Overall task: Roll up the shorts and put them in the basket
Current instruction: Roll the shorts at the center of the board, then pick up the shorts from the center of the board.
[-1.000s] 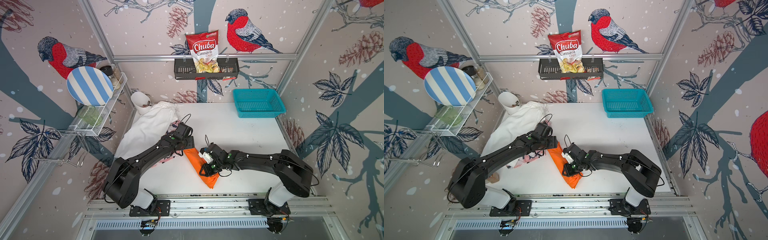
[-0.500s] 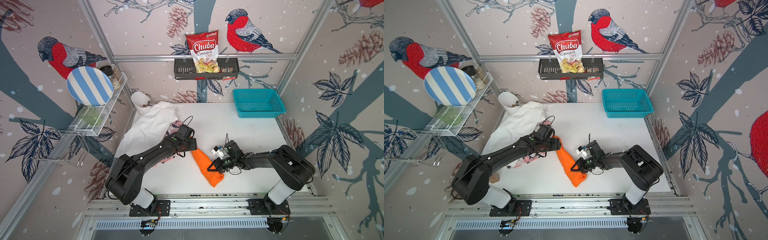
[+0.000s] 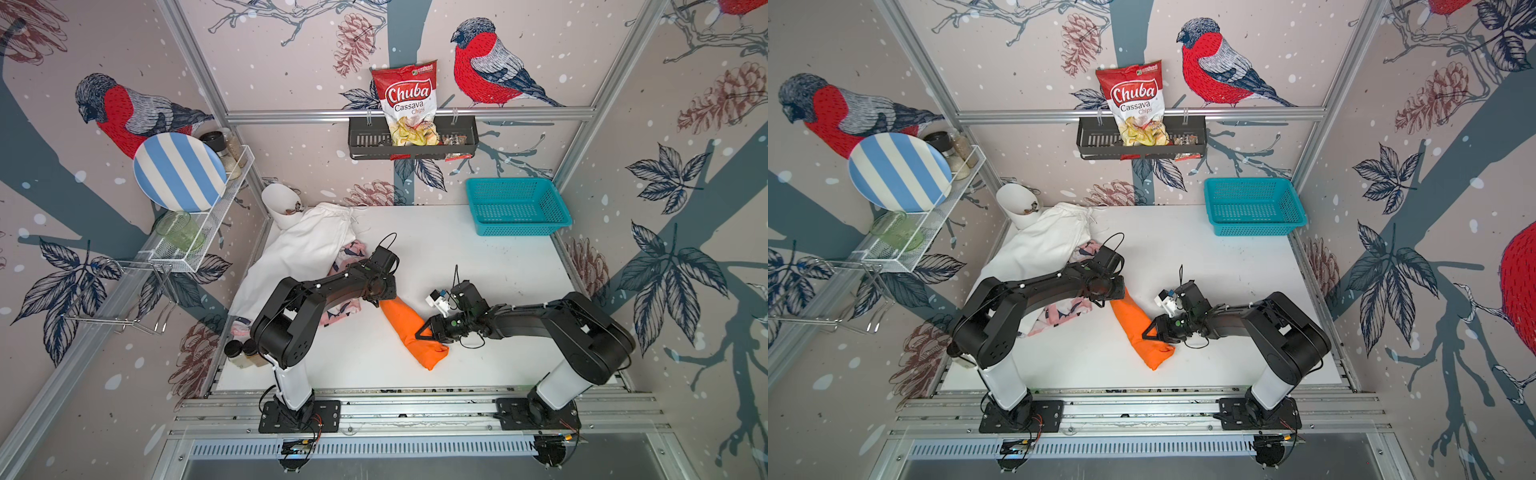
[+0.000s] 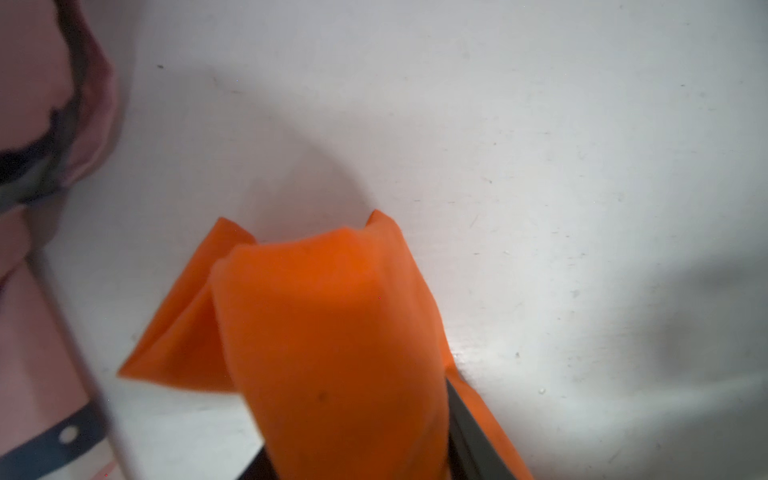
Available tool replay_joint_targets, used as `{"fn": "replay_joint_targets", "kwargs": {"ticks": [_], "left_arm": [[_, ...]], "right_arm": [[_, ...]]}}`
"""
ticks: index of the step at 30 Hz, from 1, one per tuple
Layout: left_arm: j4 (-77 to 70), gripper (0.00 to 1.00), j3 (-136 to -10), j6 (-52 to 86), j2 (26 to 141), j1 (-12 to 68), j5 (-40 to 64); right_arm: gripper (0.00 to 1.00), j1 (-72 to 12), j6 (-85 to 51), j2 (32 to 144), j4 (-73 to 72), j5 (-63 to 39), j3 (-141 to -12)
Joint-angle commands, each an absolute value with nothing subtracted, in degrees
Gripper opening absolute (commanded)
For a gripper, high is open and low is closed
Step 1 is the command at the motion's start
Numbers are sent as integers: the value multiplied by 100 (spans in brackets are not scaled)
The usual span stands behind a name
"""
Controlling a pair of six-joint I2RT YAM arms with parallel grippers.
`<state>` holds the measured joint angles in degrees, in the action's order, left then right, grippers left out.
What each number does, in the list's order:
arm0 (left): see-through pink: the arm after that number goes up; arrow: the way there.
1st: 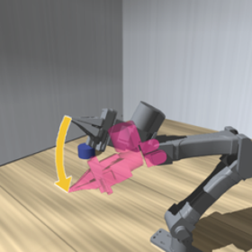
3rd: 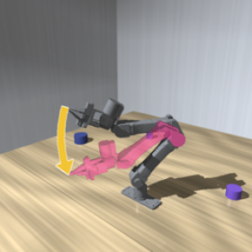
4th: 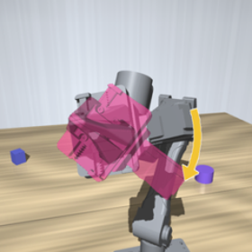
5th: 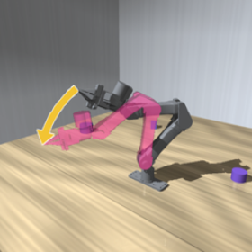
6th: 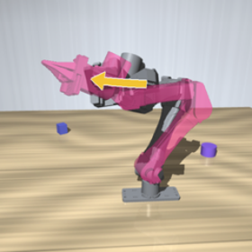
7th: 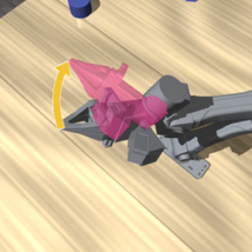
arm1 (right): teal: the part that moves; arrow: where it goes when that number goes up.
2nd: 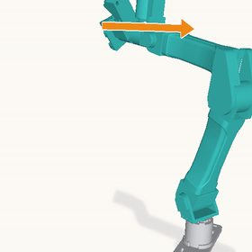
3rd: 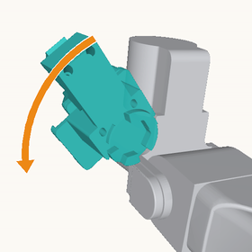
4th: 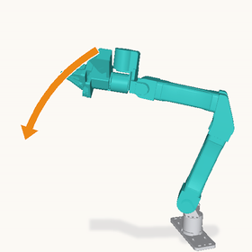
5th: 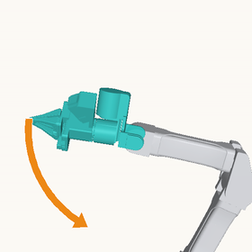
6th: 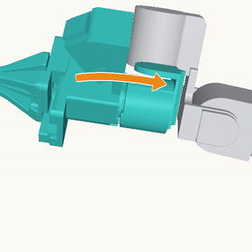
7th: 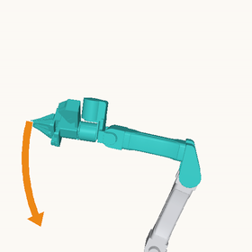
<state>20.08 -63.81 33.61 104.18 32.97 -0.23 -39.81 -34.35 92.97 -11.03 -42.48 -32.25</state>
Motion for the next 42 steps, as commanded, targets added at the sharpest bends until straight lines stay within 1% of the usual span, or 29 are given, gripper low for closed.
{"fn": "replay_joint_targets", "kwargs": {"ticks": [1, 4, 6, 11, 13, 15, 18, 21, 25, 28, 32, 36, 38, 39, 41, 42], "left_arm": [[2030, 44, -6490, 3104, 10632, 3261, -208], [2049, 44, -6528, 3028, 10797, 3261, -128], [2024, 44, -6510, 3003, 10835, 3261, -94], [1996, 44, -6457, 2975, 10922, 3261, -70], [1957, 45, -6421, 2979, 10942, 3256, -57], [1972, 45, -6419, 2971, 10973, 3260, -61], [1981, 48, -6422, 2983, 10995, 3261, -104], [2073, 56, -6485, 2955, 10948, 3260, -172], [2334, 67, -6688, 2902, 10612, 3261, -374], [2613, 73, -6963, 2817, 10342, 3254, -472], [2927, 74, -7213, 2747, 9978, 3252, -586], [3175, 75, -7279, 2707, 9675, 3252, -580], [3187, 73, -7228, 2735, 9551, 3256, -489], [3121, 71, -7142, 2764, 9482, 3261, -334], [2990, 65, -7004, 2817, 9351, 3277, -60], [2948, 63, -6940, 2850, 9305, 3310, 10]], "right_arm": [[62, -4148, -3218, 9151, 386, -2889, -3320], [69, -4407, -3230, 8699, 961, -2309, -3511], [72, -4546, -3275, 8401, 1145, -2145, -3551], [72, -4705, -3444, 7916, 1500, -1787, -3470], [71, -4720, -3512, 7770, 1412, -1727, -3288], [67, -4719, -3548, 7763, 1287, -1719, -3089], [58, -4762, -3556, 7964, 1065, -1658, -2876], [56, -4911, -3505, 8241, 1222, -1399, -3020], [66, -5171, -3485, 7954, 1870, -861, -3513], [71, -5215, -3431, 7718, 2402, -516, -3918], [71, -5232, -3355, 7539, 2907, -288, -4435], [71, -5243, -3281, 7561, 3039, -241, -4913], [68, -5251, -3229, 7678, 2955, -278, -5115], [63, -5249, -3197, 7762, 2857, -348, -5229], [47, -5247, -3152, 7958, 2638, -536, -5415], [35, -5256, -3123, 8067, 2477, -661, -5489]]}}
